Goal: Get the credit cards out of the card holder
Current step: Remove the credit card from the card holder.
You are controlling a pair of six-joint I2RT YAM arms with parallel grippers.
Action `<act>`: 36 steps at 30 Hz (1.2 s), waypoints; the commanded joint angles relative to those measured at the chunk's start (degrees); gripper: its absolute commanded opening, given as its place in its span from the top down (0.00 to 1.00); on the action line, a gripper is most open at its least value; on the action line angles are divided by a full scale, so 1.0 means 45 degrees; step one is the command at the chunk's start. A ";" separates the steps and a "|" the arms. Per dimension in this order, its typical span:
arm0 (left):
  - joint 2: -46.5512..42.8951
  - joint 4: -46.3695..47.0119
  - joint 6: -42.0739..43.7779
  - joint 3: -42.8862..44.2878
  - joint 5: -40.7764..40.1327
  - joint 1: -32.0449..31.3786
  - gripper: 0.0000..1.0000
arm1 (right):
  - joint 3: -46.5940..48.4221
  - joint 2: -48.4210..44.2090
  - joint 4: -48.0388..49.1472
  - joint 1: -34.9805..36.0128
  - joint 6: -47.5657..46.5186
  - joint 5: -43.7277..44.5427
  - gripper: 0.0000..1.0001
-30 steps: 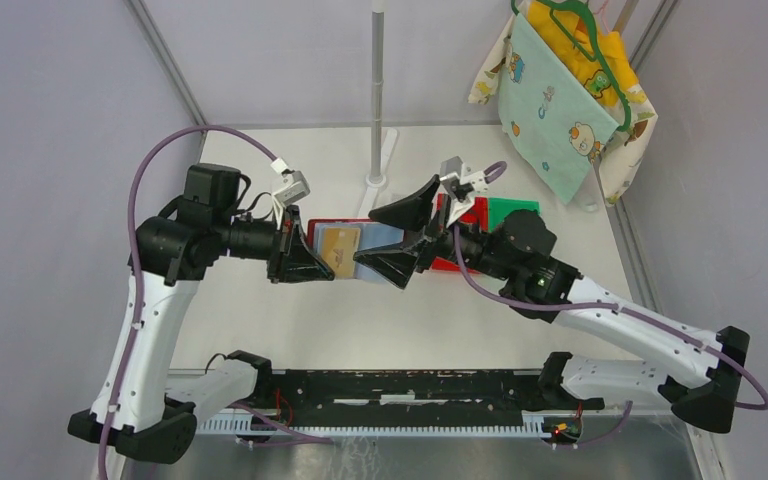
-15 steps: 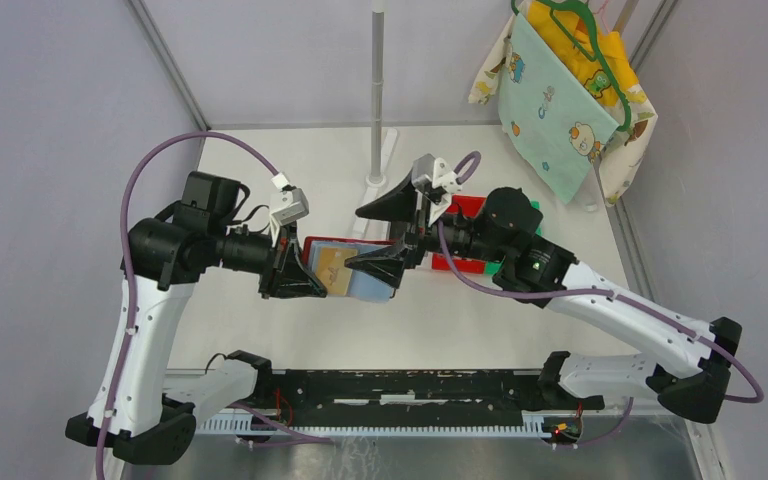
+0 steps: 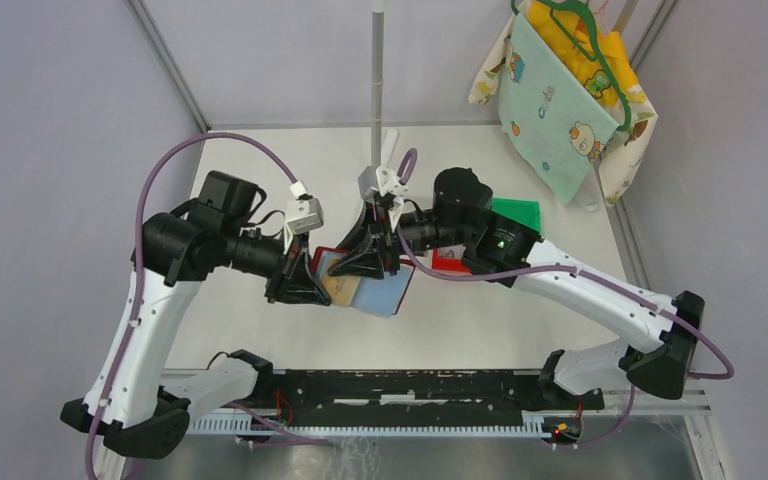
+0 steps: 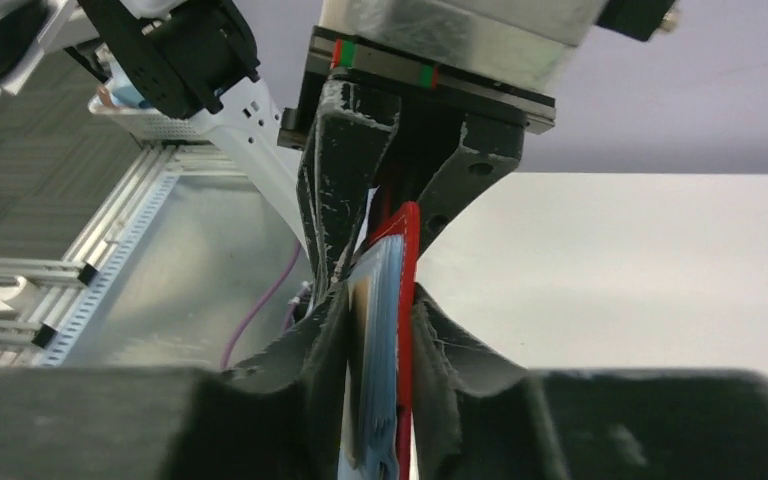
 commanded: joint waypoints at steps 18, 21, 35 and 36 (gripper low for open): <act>-0.1131 0.3081 -0.1307 -0.0152 0.1863 -0.0150 0.49 | -0.2413 -0.1546 0.6106 -0.0025 0.3639 -0.1232 1.00; -0.0871 0.3411 -0.1830 -0.0299 0.1949 -0.0133 0.59 | -0.2184 -0.1442 0.5932 0.0101 0.3502 -0.1329 1.00; -0.0847 0.6195 -0.4066 -0.1498 -0.1815 -0.0133 0.98 | -0.3707 -0.4582 0.5649 -0.1093 0.4448 0.4821 0.35; -0.0803 0.6326 -0.4088 -0.1515 -0.2030 -0.0126 0.98 | -0.3860 -0.4806 0.5637 -0.1097 0.4729 0.4826 0.35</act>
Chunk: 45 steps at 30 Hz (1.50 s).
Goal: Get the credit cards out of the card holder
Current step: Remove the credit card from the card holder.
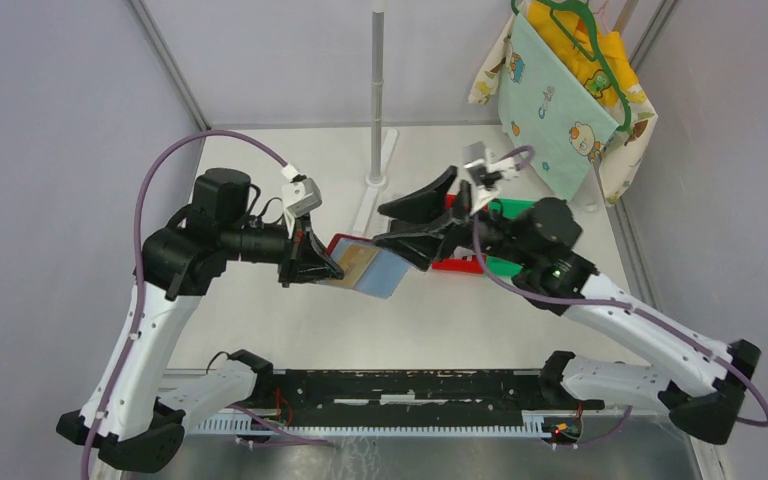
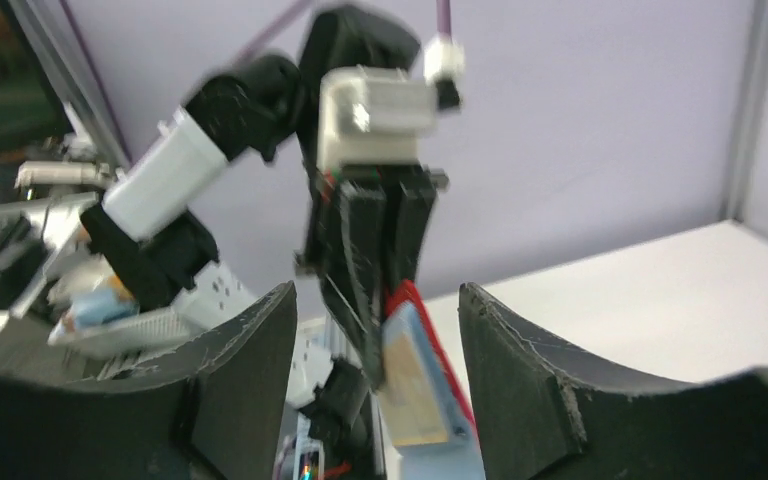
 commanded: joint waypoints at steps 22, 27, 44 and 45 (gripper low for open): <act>0.0303 0.1364 -0.1511 0.0712 -0.1223 0.0026 0.98 | -0.4063 0.0024 0.5119 -0.0091 0.4635 0.0174 0.52; 0.0448 0.1303 -0.1688 0.0982 -0.0546 0.0018 0.98 | -0.4209 -0.0133 0.4611 -0.0086 0.4247 0.0352 0.52; 0.0440 0.0504 -0.1271 0.1329 0.0940 0.0016 0.98 | -0.4094 -0.0103 0.3850 -0.0105 0.3660 0.0459 0.47; 0.0440 0.0444 -0.1208 0.1390 0.0955 0.0014 0.98 | -0.4130 -0.0122 0.3764 -0.0105 0.3612 0.0471 0.47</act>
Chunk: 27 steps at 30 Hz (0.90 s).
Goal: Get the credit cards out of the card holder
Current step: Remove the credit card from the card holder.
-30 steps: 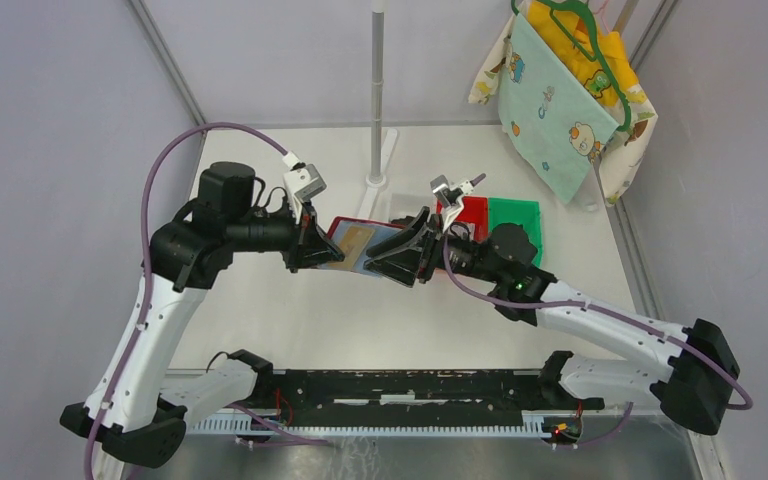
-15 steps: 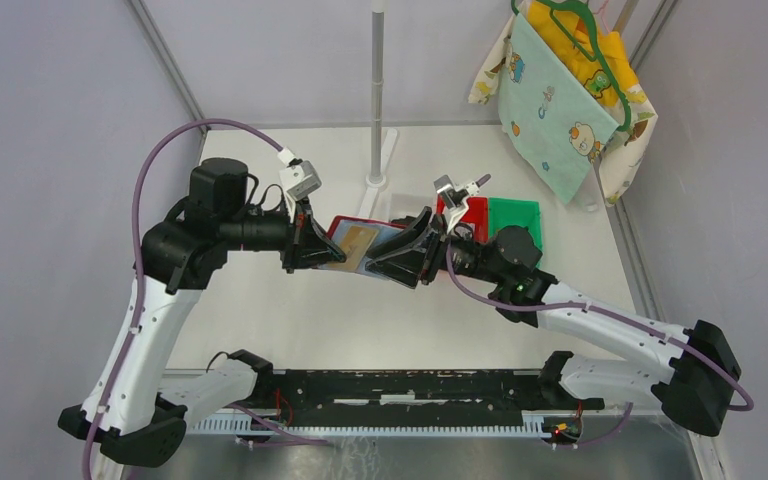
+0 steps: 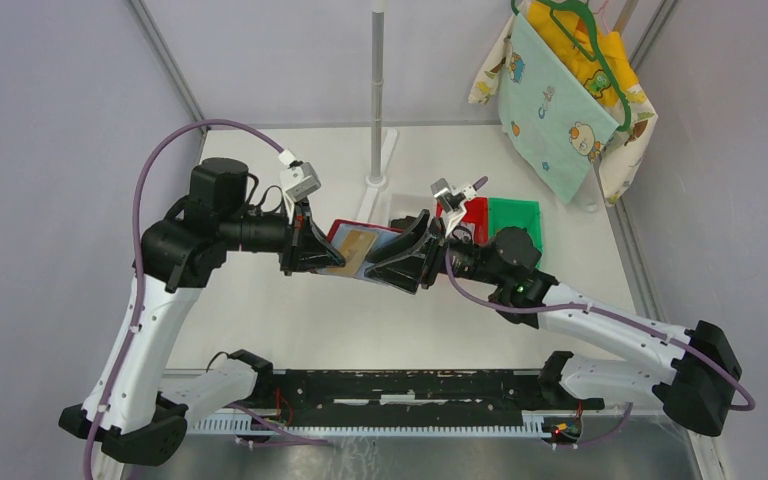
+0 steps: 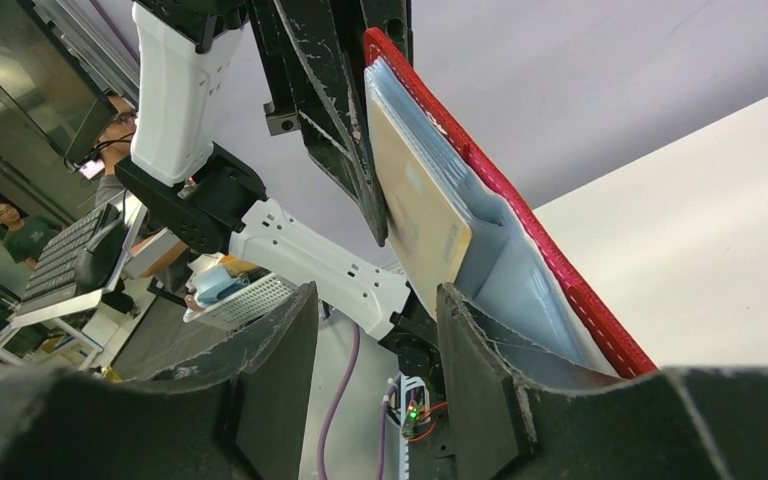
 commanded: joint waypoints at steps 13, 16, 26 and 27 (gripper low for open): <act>-0.0045 -0.0396 0.0210 0.0918 0.1754 -0.0046 0.98 | 0.0383 0.0041 0.0161 -0.0101 -0.0234 0.0331 0.47; -0.0007 -0.0396 0.0162 0.0888 0.1966 -0.0049 0.98 | 0.0449 0.0465 0.0997 -0.0096 0.0417 0.0051 0.47; 0.0277 -0.0406 0.0160 0.0847 0.2372 -0.0051 0.88 | -0.0033 0.1427 0.5317 -0.0082 0.2941 -0.0052 0.57; 0.0314 -0.0420 0.0177 0.0848 0.2394 -0.0046 0.82 | -0.0044 0.1439 0.5495 -0.0082 0.3006 -0.0025 0.61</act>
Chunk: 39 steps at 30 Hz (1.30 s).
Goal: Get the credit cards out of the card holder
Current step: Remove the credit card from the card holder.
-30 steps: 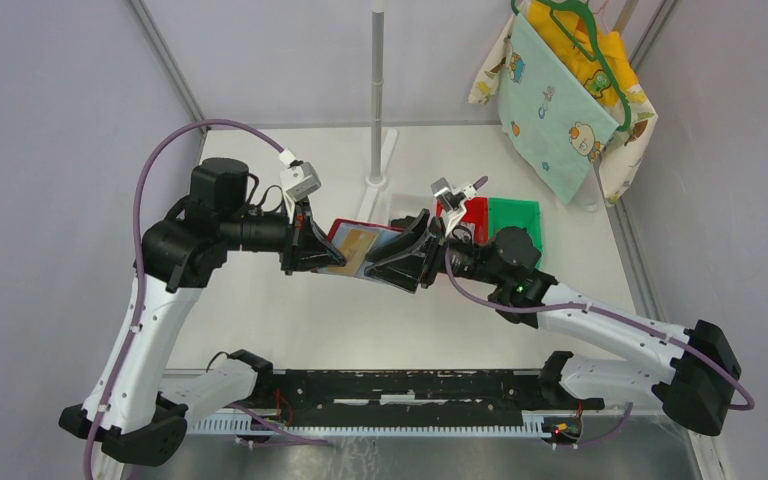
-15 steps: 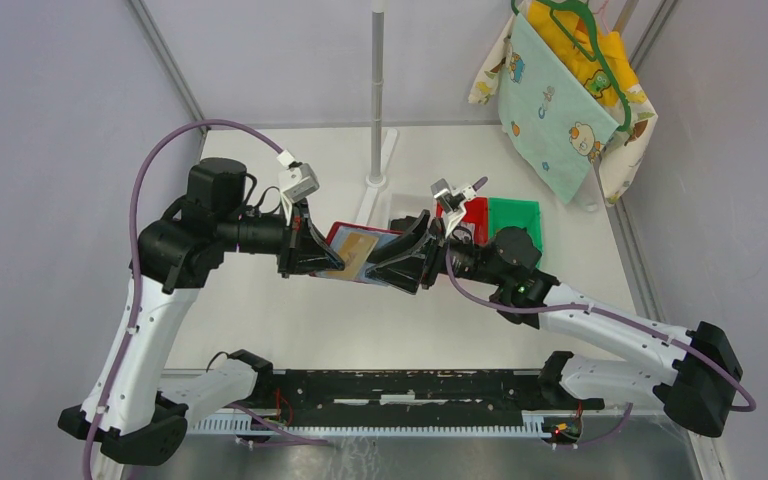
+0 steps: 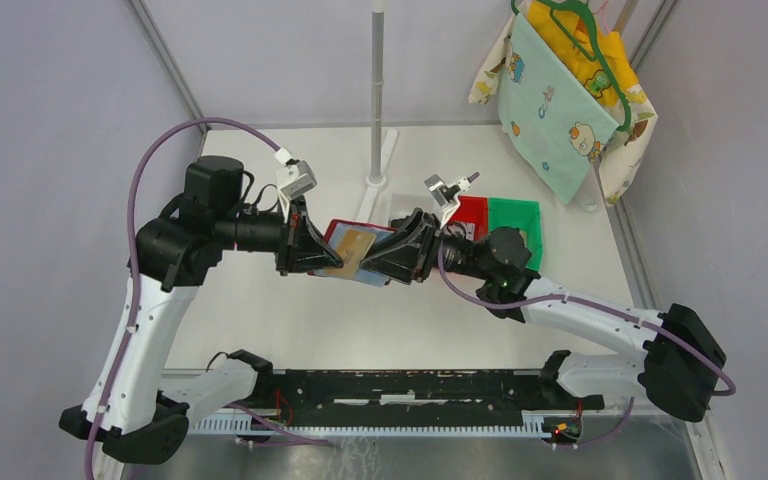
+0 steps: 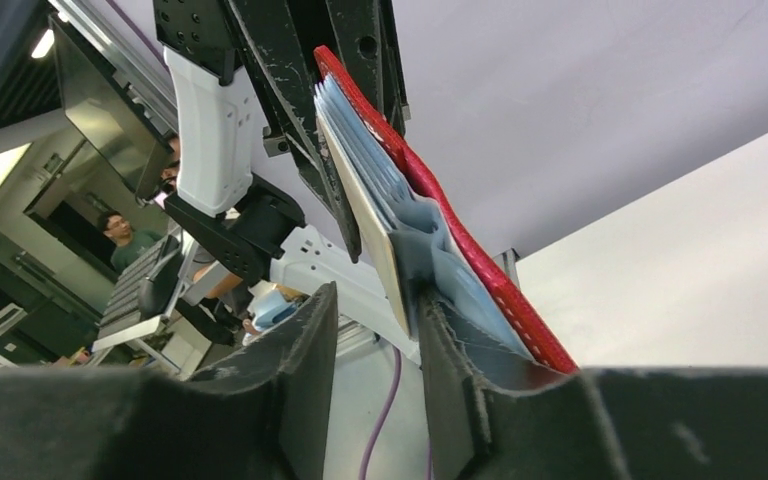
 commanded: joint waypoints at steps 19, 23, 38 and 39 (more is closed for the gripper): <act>0.0560 -0.0694 0.0745 0.1075 0.4185 -0.0244 0.62 | -0.0802 -0.1212 0.2220 -0.0077 0.0001 -0.0003 1.00; 0.0542 -0.0765 0.0819 0.1061 0.4191 -0.0245 0.83 | -0.0923 -0.1407 0.2014 -0.0098 -0.0177 0.0050 1.00; 0.0405 -0.0922 0.0986 0.1217 0.3798 -0.0212 0.98 | -0.1126 -0.1878 0.1227 -0.0097 -0.0745 -0.0133 1.00; 0.0387 -0.0988 0.1063 0.1259 0.3666 -0.0203 0.98 | -0.1167 -0.1957 0.1104 -0.0099 -0.0823 -0.0102 1.00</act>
